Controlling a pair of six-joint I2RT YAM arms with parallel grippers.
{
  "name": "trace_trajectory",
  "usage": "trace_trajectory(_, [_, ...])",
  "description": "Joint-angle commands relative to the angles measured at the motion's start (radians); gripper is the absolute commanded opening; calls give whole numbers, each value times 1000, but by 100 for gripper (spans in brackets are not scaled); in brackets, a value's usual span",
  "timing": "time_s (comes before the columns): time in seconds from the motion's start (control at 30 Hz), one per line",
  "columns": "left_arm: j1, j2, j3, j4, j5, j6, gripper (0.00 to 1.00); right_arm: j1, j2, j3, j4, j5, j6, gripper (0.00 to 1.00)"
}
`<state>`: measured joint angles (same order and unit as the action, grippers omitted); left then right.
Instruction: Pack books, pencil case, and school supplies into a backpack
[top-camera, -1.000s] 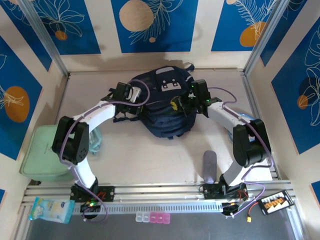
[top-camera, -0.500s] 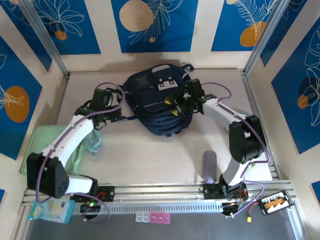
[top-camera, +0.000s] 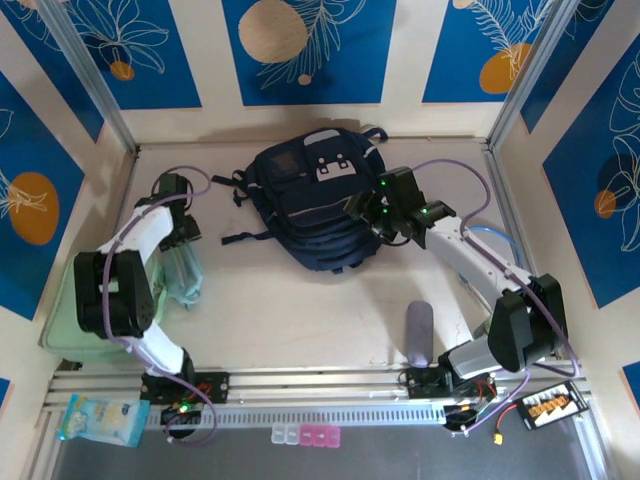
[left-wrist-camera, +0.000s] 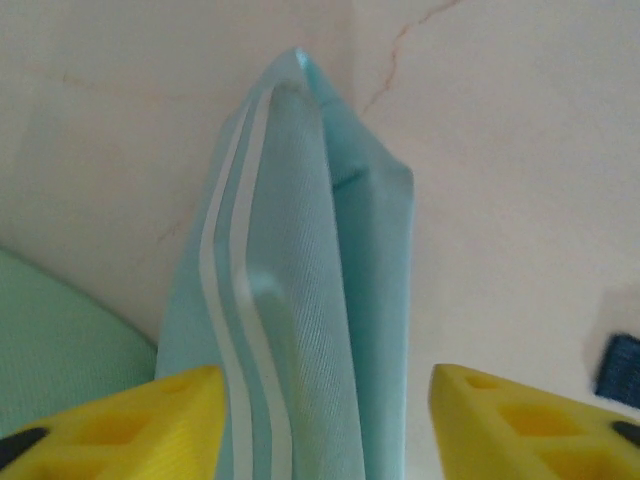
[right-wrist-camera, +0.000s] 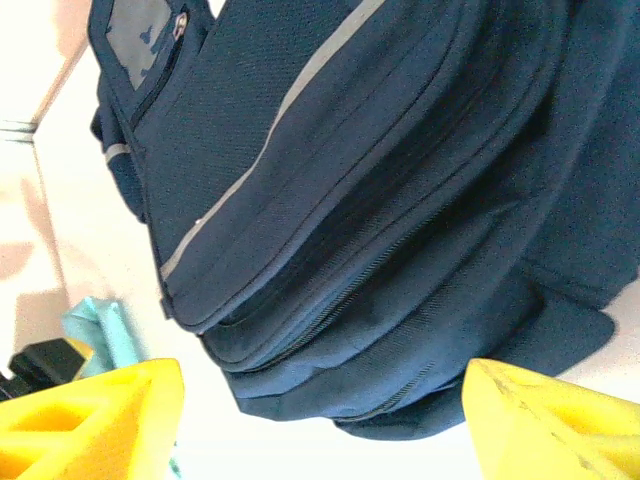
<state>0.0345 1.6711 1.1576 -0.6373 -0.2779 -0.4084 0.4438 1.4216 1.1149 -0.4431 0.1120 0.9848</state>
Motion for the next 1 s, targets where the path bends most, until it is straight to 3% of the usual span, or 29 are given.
trace_trajectory(0.0, [16, 49, 78, -42, -10, 28, 44, 16, -56, -21, -30, 110, -52, 76])
trace_trajectory(0.17, [27, 101, 113, -54, -28, 52, 21, 15, -65, -30, 4, 94, -58, 78])
trace_trajectory(0.27, [25, 94, 99, -34, 18, 59, 2, 13, -51, -29, 37, 56, -64, 78])
trace_trajectory(0.3, [25, 84, 96, -33, 32, 60, 0, 13, -47, -29, 51, 41, -69, 78])
trace_trajectory(0.43, [16, 4, 86, -32, 125, 60, 0, 15, -25, -30, 131, -48, -100, 79])
trace_trajectory(0.67, [-45, -216, 111, -11, 411, 11, 0, 43, 37, -2, 281, -243, -179, 78])
trace_trajectory(0.8, [-75, -298, 113, 55, 565, -87, 0, 77, 110, 62, 344, -405, -225, 78])
trace_trajectory(0.97, [-132, -340, 103, 177, 690, -217, 0, 143, 211, 176, 327, -481, -297, 77])
